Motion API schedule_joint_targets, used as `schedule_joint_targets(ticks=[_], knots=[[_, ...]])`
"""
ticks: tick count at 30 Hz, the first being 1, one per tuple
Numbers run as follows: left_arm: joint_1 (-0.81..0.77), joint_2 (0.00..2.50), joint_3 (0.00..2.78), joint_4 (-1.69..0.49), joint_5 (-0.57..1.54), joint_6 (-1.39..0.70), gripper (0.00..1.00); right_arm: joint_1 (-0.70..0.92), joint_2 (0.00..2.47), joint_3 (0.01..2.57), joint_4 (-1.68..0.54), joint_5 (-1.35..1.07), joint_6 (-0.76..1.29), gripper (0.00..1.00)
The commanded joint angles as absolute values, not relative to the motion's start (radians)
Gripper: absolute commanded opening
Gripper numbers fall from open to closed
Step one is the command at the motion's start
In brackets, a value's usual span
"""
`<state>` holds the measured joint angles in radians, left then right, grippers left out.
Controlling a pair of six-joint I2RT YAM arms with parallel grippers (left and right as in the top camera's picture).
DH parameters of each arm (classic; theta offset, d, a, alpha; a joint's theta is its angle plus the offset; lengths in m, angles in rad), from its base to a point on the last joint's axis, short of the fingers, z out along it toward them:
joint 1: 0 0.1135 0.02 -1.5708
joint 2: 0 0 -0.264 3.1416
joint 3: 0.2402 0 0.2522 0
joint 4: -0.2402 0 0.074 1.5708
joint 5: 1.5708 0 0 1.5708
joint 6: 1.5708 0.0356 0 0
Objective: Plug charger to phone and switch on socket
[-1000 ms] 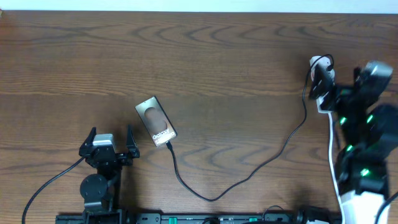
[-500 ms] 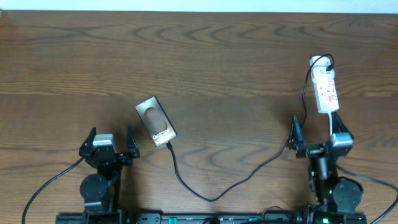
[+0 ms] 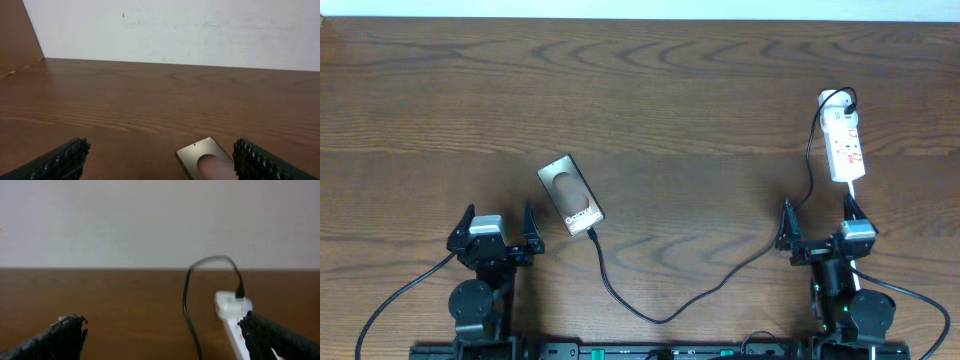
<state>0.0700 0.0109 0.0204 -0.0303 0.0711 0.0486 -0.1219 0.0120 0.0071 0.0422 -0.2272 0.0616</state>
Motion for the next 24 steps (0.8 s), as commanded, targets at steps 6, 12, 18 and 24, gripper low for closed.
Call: schedule_joint_targets(ticks=[6,12,18,24], knots=[[0.066,0.004,0.004,-0.066,0.074,0.044,0.94,-0.116,0.005,0.006,-0.061,-0.196,0.047,0.99],[0.066,0.004,0.004,-0.066,0.074,0.044,0.94,-0.116,0.005,0.006,-0.061,-0.193,0.047,0.99],[0.066,0.004,0.004,-0.066,0.074,0.044,0.94,-0.116,0.005,0.006,-0.06,-0.193,0.047,0.99],[0.066,0.004,0.004,-0.066,0.074,0.044,0.94,-0.116,0.006,0.006,-0.06,-0.193,0.047,0.99]])
